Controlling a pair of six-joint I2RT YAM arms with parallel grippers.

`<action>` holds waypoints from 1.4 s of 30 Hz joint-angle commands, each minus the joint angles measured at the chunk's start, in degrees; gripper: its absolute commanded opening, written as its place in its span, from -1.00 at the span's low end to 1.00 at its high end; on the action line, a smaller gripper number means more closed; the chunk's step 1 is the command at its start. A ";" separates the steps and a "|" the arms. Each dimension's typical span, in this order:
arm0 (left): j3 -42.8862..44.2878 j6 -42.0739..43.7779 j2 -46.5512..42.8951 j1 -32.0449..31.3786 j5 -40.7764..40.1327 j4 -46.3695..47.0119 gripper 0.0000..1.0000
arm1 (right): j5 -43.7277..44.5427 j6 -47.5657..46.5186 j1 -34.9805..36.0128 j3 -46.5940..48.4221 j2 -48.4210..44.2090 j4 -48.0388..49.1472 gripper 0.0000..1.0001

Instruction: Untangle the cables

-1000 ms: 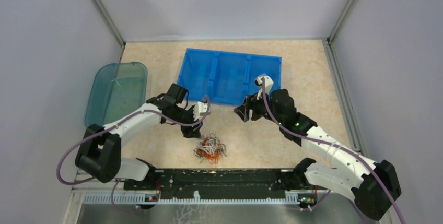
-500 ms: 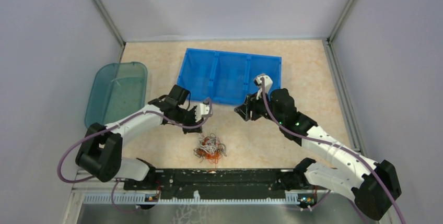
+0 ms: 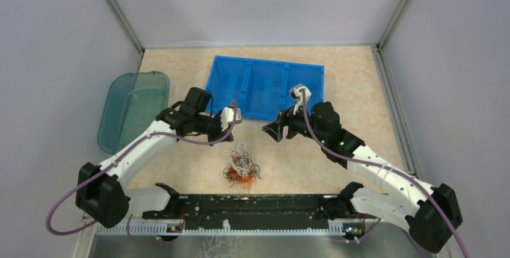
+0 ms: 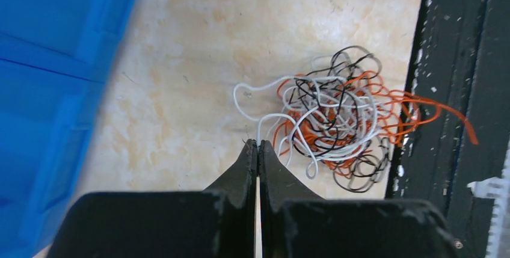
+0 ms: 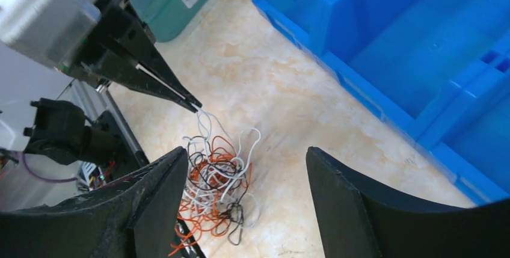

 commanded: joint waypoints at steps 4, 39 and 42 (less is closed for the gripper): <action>9.65 -7.77 -6.31 -0.48 3.83 -11.29 -1.00 | -4.32 0.11 6.09 1.40 0.43 14.46 0.59; 32.73 -23.44 -10.79 -0.84 10.27 -22.17 -0.95 | 32.30 -3.11 25.99 8.38 13.07 29.58 0.13; 34.42 -23.57 -10.61 -0.84 11.53 -22.41 -0.94 | 33.57 -3.34 26.47 9.53 13.94 29.58 0.14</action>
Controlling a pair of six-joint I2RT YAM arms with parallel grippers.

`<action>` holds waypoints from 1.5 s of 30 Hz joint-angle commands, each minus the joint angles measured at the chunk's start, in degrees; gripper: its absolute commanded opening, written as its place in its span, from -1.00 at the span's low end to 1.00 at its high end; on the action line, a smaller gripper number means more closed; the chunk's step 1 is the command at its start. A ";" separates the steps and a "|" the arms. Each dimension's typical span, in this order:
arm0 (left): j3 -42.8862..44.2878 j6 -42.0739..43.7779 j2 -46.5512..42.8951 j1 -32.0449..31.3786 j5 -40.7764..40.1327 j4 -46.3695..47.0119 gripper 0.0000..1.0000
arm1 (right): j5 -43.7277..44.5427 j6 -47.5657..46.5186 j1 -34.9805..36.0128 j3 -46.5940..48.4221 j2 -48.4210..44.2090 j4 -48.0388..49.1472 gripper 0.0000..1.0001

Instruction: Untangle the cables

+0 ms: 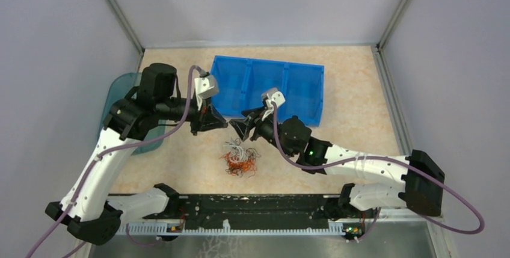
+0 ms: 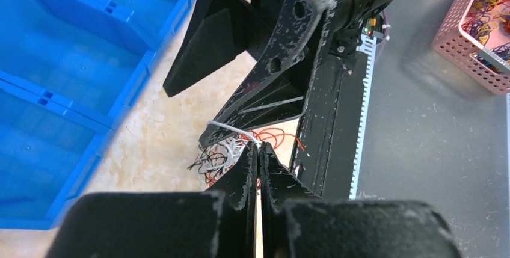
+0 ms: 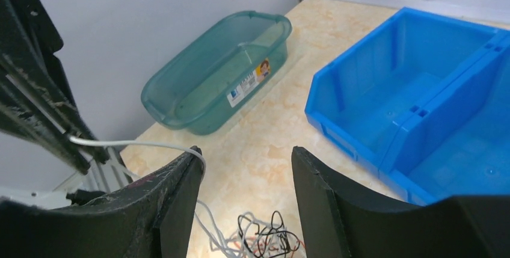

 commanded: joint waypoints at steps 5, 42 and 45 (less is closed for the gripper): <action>6.11 -1.90 -0.07 -0.35 5.08 -1.27 -0.93 | 9.02 -2.17 2.92 6.85 3.56 1.95 0.17; 29.80 -2.31 2.82 -0.35 0.37 10.10 -1.00 | 6.46 6.49 8.02 -2.78 17.79 13.06 0.22; 33.41 -2.30 4.08 -0.37 -1.10 10.72 -1.00 | 6.66 6.96 8.02 -3.78 19.37 13.38 0.22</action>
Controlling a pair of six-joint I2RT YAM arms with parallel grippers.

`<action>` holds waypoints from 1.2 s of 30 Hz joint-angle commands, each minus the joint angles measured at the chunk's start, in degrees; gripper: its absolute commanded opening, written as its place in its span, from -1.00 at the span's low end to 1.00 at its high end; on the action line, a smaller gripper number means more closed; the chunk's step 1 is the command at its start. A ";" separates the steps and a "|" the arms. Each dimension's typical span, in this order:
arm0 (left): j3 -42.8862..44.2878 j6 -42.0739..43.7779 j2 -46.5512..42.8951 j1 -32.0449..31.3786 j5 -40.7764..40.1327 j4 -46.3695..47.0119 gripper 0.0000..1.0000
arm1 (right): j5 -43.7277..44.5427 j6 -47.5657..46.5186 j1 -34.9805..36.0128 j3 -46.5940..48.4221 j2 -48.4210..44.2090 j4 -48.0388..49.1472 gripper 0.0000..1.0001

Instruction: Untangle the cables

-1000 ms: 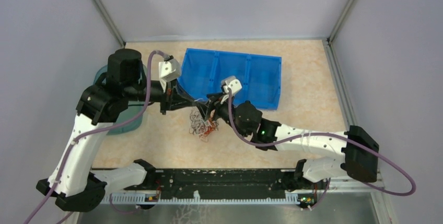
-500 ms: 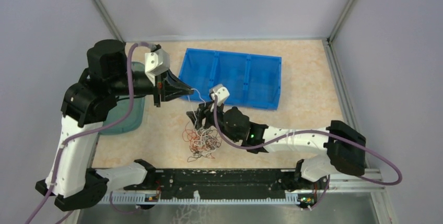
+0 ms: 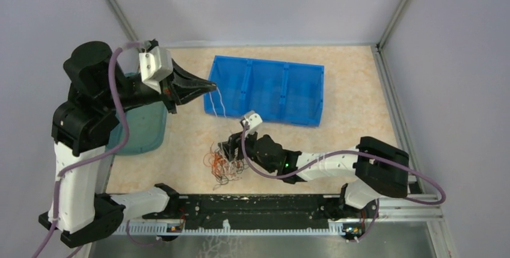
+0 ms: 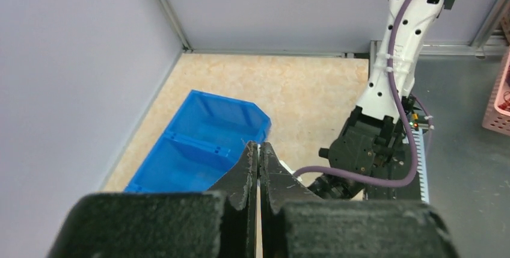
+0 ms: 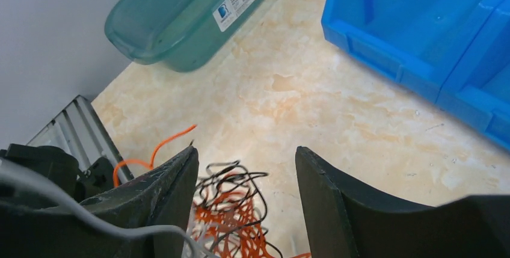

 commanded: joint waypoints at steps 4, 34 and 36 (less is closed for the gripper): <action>9.43 0.12 1.83 -0.31 -4.88 8.34 -1.00 | 0.02 2.15 0.90 -2.30 3.38 4.83 0.22; 17.35 14.16 1.88 -0.22 -27.33 48.59 -1.00 | 0.70 6.64 0.88 -6.46 5.21 4.93 0.08; 18.21 14.89 2.23 -0.07 -27.24 50.31 -1.00 | 0.55 7.48 0.88 -6.52 5.69 4.62 0.03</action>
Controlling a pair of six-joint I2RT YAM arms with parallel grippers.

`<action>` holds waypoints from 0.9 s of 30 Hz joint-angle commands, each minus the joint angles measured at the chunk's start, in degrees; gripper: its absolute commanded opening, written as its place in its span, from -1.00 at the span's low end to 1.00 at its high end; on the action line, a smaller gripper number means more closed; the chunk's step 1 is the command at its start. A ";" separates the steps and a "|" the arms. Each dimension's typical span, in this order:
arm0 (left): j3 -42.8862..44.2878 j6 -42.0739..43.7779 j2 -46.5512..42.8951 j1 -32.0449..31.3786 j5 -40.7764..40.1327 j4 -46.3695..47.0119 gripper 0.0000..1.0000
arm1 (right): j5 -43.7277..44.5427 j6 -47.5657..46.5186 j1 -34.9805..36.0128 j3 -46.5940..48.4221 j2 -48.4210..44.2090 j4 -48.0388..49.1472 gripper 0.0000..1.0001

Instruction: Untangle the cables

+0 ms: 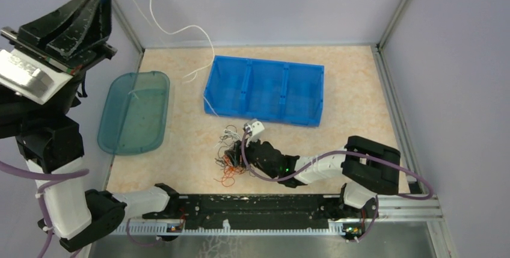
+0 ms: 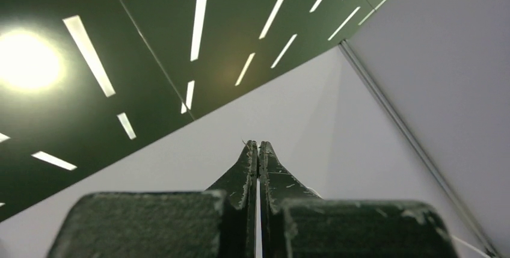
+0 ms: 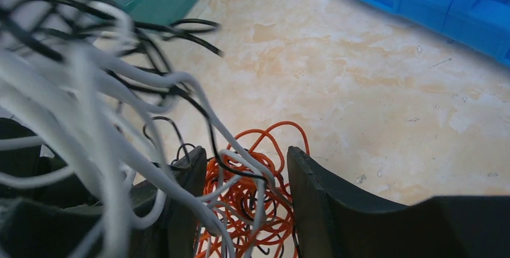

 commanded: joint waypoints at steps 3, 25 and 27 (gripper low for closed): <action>3.87 3.98 0.34 0.40 -2.91 11.77 -1.00 | -0.06 3.37 0.68 -1.17 1.90 0.86 -0.06; 13.92 29.55 9.92 13.05 -4.08 44.38 -1.00 | 2.60 9.45 0.68 -4.25 2.71 -0.30 -0.21; 14.22 32.12 10.32 13.09 -2.59 45.68 -1.00 | 3.25 9.65 0.70 -4.35 2.10 -0.90 -0.19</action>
